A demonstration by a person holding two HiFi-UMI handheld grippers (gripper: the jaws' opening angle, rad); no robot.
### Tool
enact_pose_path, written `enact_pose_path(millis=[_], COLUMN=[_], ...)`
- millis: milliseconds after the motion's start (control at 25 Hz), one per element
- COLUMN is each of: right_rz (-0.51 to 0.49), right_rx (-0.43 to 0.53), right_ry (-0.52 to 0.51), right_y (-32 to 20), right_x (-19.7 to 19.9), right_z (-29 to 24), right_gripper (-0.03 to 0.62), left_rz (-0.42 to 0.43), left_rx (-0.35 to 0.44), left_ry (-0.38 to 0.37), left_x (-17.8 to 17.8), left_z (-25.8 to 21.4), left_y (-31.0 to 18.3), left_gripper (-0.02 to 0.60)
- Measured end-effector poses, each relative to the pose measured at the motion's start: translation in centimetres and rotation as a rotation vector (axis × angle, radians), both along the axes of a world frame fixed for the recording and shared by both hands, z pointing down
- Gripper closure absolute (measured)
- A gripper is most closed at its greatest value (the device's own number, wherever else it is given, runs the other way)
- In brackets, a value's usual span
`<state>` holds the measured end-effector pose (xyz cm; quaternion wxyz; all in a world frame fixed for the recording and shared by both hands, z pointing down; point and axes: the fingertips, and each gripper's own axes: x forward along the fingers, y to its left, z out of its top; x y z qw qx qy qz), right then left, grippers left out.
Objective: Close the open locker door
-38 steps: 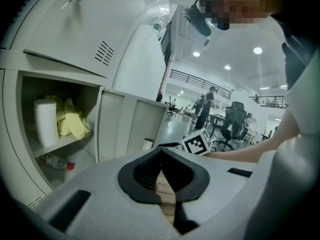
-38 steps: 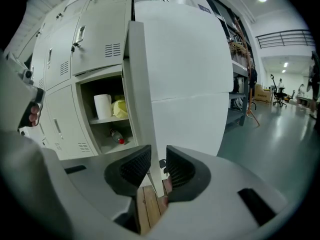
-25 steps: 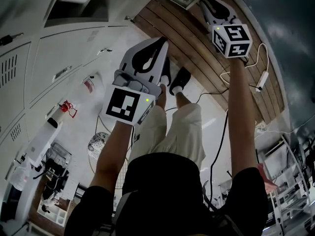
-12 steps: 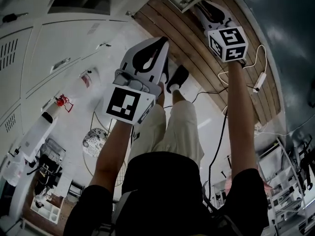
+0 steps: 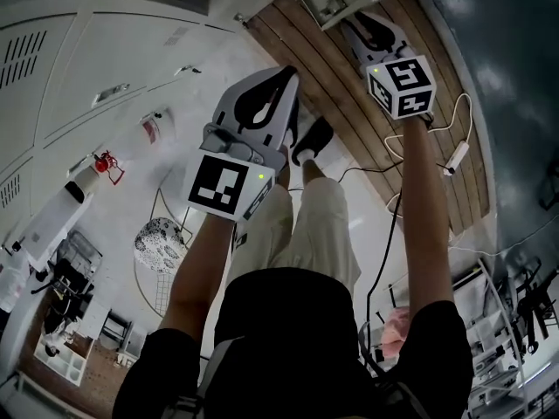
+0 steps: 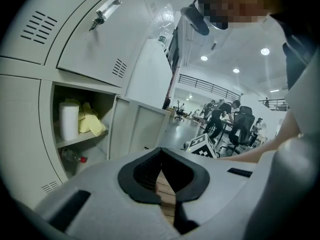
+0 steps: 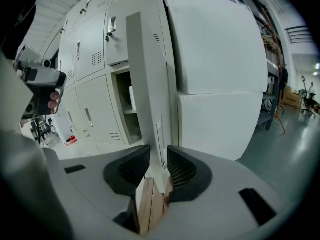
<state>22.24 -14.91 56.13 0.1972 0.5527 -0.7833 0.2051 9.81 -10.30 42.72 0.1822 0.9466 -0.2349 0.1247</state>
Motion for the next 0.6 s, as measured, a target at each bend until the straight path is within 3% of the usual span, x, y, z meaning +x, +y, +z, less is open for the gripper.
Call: enact_pose_path(millis=[280,600], right_rz=[-0.103,-0.201], right_rx=[-0.011,-0.004], right_ry=[-0.029,-0.047], right_y=[-0.3,-1.0], right_x=[-3.1,-7.6], right_z=[0.1,0.2], right_gripper=[0.442,0.437], left_rz=[-0.055,-0.125], left_rx=[-0.002,0.001], left_ry=[-0.009,-0.02], left_x=[-1.5,-3.7], left_z=[-0.1,0.0], left_y=[0.2,-0.2], left_gripper=[0.565,0.565])
